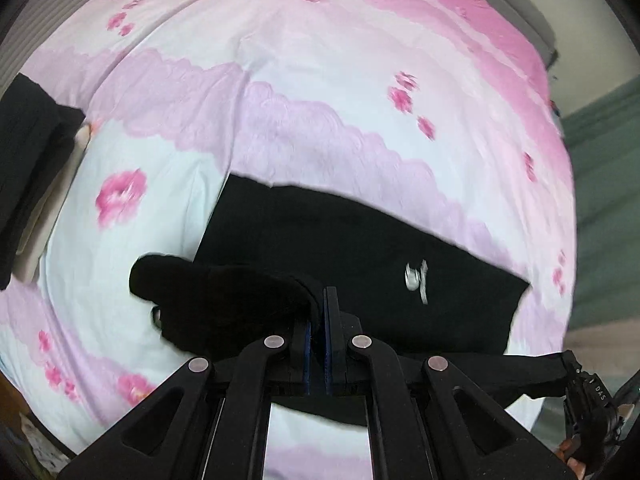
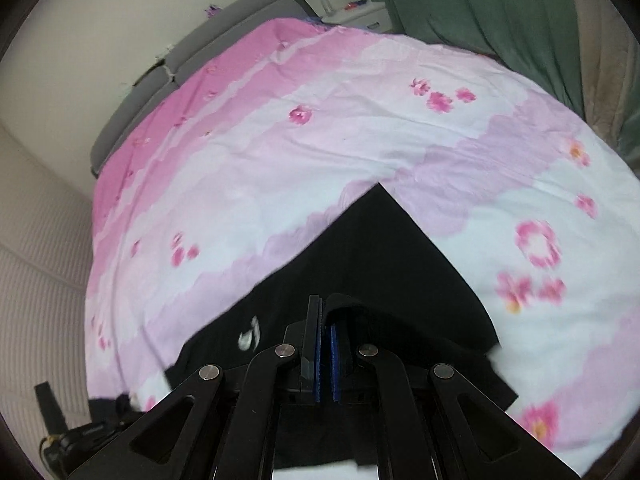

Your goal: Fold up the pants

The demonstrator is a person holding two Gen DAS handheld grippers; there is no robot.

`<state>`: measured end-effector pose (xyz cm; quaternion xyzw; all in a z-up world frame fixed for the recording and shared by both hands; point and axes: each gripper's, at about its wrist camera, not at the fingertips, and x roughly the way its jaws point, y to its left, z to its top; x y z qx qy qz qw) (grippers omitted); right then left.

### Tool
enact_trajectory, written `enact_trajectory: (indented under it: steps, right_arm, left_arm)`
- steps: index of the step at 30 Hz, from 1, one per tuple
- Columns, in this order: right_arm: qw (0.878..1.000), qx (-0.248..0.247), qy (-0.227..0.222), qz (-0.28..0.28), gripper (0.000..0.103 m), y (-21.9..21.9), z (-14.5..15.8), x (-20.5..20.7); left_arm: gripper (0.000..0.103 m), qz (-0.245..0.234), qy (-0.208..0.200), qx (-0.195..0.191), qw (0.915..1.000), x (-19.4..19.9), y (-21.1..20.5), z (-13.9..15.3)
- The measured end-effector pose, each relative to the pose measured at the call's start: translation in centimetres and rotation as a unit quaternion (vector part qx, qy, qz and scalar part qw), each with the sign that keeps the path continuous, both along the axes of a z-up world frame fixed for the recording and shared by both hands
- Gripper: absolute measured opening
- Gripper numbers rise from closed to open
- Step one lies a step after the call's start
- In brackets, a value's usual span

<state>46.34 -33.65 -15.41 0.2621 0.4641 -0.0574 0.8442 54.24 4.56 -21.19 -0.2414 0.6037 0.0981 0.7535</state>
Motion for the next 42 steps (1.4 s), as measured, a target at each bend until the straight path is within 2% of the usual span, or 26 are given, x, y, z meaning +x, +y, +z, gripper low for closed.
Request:
enact_trajectory:
  steps: [5, 9, 12, 18, 19, 20, 21, 22, 23, 24, 25, 27, 28, 31, 32, 35, 39, 41, 42]
  right_arm:
    - [0.999, 0.005, 0.036, 0.013, 0.004, 0.0, -3.9, 7.8]
    - [0.997, -0.009, 0.071, 0.037, 0.004, 0.7, -7.5, 12.3]
    - [0.994, -0.015, 0.096, 0.051, 0.004, 1.1, -9.9, 14.5]
    - [0.99, -0.035, 0.126, 0.061, 0.005, 1.5, -12.9, 17.3]
    - [0.989, -0.041, 0.129, 0.063, 0.005, 1.7, -13.1, 17.6]
    - [0.988, -0.049, 0.132, 0.065, 0.005, 1.8, -13.3, 17.9]
    - [0.987, -0.054, 0.135, 0.066, 0.005, 1.9, -13.4, 18.1]
    - [0.987, -0.058, 0.138, 0.065, 0.006, 2.1, -13.5, 18.3]
    - [0.986, -0.062, 0.14, 0.064, 0.008, 2.2, -13.5, 18.4]
    - [0.986, -0.067, 0.142, 0.063, 0.021, 2.3, -13.5, 18.5]
    - [0.985, -0.073, 0.142, 0.06, 0.048, 2.5, -13.2, 18.6]
    - [0.987, -0.077, 0.133, 0.051, 0.071, 2.7, -12.4, 18.5]
    - [0.988, -0.081, 0.123, 0.043, 0.071, 2.8, -11.7, 18.3]
    - [0.99, -0.087, 0.104, 0.045, 0.071, 3.2, -9.3, 17.4]
    - [0.991, -0.088, 0.09, 0.048, 0.071, 3.3, -8.2, 16.7]
    - [0.989, -0.121, 0.049, 0.063, 0.071, 3.5, -5.0, 13.4]
    - [0.978, -0.163, 0.01, 0.127, 0.071, 4.8, -2.3, 8.5]
    - [0.976, -0.162, -0.001, 0.145, 0.071, 4.7, -1.8, 5.6]
    - [0.977, -0.153, 0.003, 0.151, 0.071, 4.7, -1.9, 3.9]
  left_arm:
    - [0.007, 0.021, 0.055, 0.006, 0.9982, 4.7, 0.5, -4.6]
    - [0.007, 0.027, 0.097, 0.007, 0.9948, 7.1, 1.0, -8.1]
    - [0.01, 0.027, 0.117, 0.01, 0.9927, 8.2, 1.3, -9.7]
    - [0.024, 0.01, 0.15, -0.019, 0.9884, 10.2, 2.1, -11.9]
    - [0.028, 0.01, 0.151, -0.025, 0.9881, 10.6, 2.3, -12.0]
    - [0.038, 0.012, 0.154, -0.033, 0.9875, 10.8, 2.5, -11.9]
    - [0.047, 0.01, 0.151, -0.047, 0.9874, 11.1, 2.6, -11.7]
    - [0.065, 0.007, 0.141, -0.058, 0.9882, 11.3, 2.7, -11.4]
    - [0.07, 0.004, 0.129, -0.064, 0.9896, 11.6, 2.9, -10.9]
    - [0.07, 0.002, 0.123, -0.058, 0.9907, 11.9, 3.0, -10.3]
    - [0.07, 0.0, 0.121, -0.053, 0.9913, 12.1, 3.1, -9.8]
    - [0.07, -0.012, 0.107, -0.048, 0.993, 12.2, 3.3, -8.5]
    - [0.07, -0.021, 0.098, -0.042, 0.994, 12.1, 3.4, -7.8]
    - [0.07, -0.094, 0.046, -0.006, 0.9944, 11.7, 2.5, -4.9]
    - [0.07, -0.125, 0.021, 0.009, 0.9919, 11.2, 2.4, -3.8]
    - [0.07, -0.17, -0.034, 0.051, 0.9835, 8.0, 2.2, -1.3]
    - [0.07, -0.211, -0.069, 0.083, 0.9715, 3.1, 1.9, 0.5]
    - [0.07, -0.224, -0.083, 0.099, 0.9659, -0.1, 1.6, 0.9]
    - [0.07, -0.222, -0.086, 0.103, 0.9657, -1.3, 1.6, 0.6]
